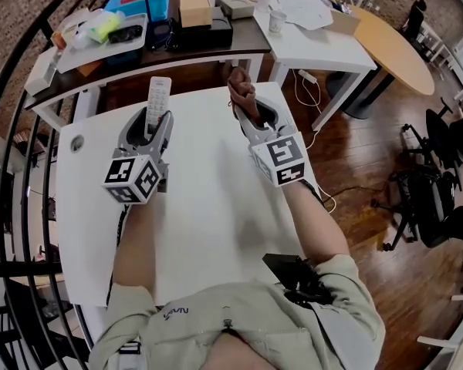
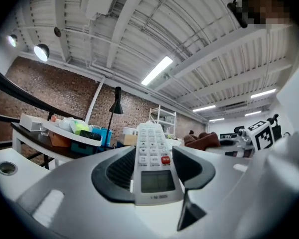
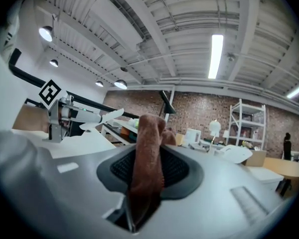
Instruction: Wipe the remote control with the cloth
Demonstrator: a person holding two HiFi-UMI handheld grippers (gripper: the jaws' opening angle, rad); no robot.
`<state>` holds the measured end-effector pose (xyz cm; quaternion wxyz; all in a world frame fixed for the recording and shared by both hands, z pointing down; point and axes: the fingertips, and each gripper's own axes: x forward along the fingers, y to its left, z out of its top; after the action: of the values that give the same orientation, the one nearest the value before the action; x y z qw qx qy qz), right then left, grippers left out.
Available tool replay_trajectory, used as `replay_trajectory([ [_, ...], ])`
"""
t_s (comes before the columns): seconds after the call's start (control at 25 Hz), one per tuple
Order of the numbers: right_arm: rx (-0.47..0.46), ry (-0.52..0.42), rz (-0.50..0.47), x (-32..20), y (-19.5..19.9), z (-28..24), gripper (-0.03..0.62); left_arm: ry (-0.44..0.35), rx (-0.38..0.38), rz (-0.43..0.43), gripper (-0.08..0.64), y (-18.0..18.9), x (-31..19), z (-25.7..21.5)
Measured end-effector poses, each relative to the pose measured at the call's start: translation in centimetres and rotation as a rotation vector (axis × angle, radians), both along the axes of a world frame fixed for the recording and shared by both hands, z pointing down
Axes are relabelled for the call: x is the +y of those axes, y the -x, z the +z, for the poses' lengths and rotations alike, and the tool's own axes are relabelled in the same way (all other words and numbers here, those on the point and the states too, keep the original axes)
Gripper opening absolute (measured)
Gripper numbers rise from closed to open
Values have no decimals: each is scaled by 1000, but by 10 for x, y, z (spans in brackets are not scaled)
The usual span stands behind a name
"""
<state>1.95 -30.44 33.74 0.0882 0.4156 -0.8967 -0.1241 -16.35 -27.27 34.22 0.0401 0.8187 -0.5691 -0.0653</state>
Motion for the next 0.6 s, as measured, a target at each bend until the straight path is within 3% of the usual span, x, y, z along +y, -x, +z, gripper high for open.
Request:
replay_trajectory([
  [0.24, 75, 86, 46, -40, -4, 34, 112, 132, -99, -48, 244, 5, -37, 34],
  [0.6, 189, 348, 31, -63, -2, 109, 117, 411, -269, -49, 245, 3, -62, 100],
])
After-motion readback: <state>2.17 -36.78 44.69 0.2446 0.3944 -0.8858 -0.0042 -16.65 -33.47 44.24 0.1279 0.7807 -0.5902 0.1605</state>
